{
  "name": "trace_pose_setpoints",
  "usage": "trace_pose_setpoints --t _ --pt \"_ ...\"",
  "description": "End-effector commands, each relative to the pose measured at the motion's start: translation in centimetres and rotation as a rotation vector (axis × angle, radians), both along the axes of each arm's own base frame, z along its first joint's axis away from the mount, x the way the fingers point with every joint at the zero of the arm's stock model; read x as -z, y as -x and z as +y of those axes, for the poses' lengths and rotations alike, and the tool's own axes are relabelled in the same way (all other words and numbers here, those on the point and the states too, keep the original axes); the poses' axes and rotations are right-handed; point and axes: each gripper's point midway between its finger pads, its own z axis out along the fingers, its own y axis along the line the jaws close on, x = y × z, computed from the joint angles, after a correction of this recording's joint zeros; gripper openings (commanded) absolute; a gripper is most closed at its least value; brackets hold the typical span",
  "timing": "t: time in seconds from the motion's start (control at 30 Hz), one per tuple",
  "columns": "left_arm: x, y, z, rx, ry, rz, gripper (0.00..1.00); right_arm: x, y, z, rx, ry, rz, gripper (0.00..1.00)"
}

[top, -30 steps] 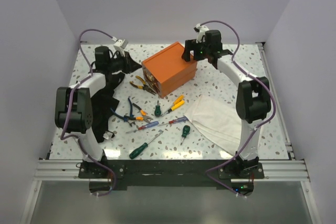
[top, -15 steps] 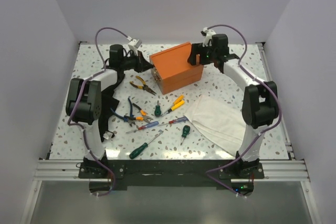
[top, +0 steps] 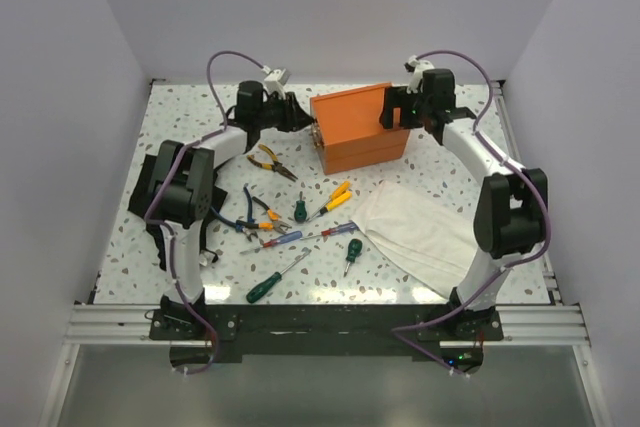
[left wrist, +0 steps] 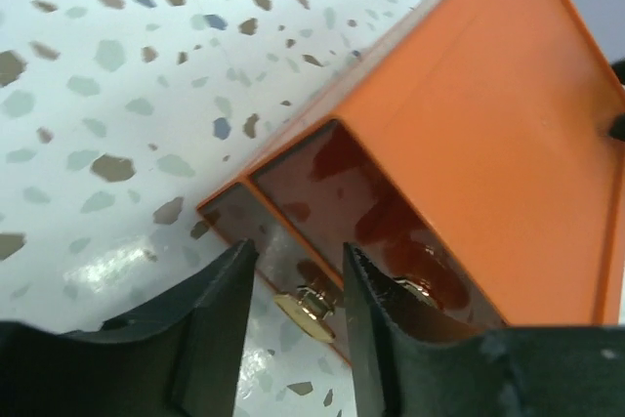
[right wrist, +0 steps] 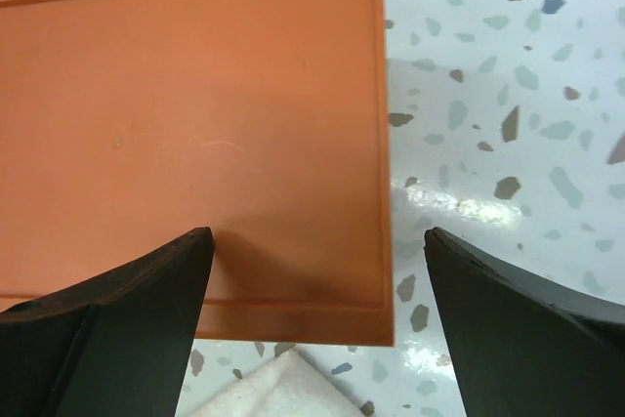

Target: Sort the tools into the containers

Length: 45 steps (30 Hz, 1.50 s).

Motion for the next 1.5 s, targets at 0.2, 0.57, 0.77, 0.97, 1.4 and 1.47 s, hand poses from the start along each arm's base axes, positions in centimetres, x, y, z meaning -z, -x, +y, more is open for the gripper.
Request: trace_pose_setpoints --t 0.2,0.57,0.77,0.97,1.4,1.47 --pt "-1.0 -0.1 5.0 -0.264 0.081 0.161 0.65 -10.1 -1.0 -3.9 0.143 0.095 -0.262 0.95" --pt "3.2 -0.7 2.5 -0.22 0.108 0.262 0.65 -10.6 -2.7 3.1 -0.065 0.052 -0.309 0.92" --pt "4.0 -0.3 1.4 -0.208 0.113 0.279 0.64 -8.5 -3.7 5.3 -0.089 0.014 -0.268 0.92" --pt "4.4 0.3 0.4 -0.191 0.088 0.277 0.64 -5.7 -4.8 5.3 -0.071 0.042 -0.205 0.92" --pt "7.4 0.9 1.1 -0.276 -0.095 0.32 0.63 2.4 -2.5 -0.4 0.141 0.112 0.037 0.95" --pt "7.2 0.6 0.8 -0.267 -0.1 0.308 0.63 3.3 -1.9 -1.8 0.171 0.132 0.068 0.96"
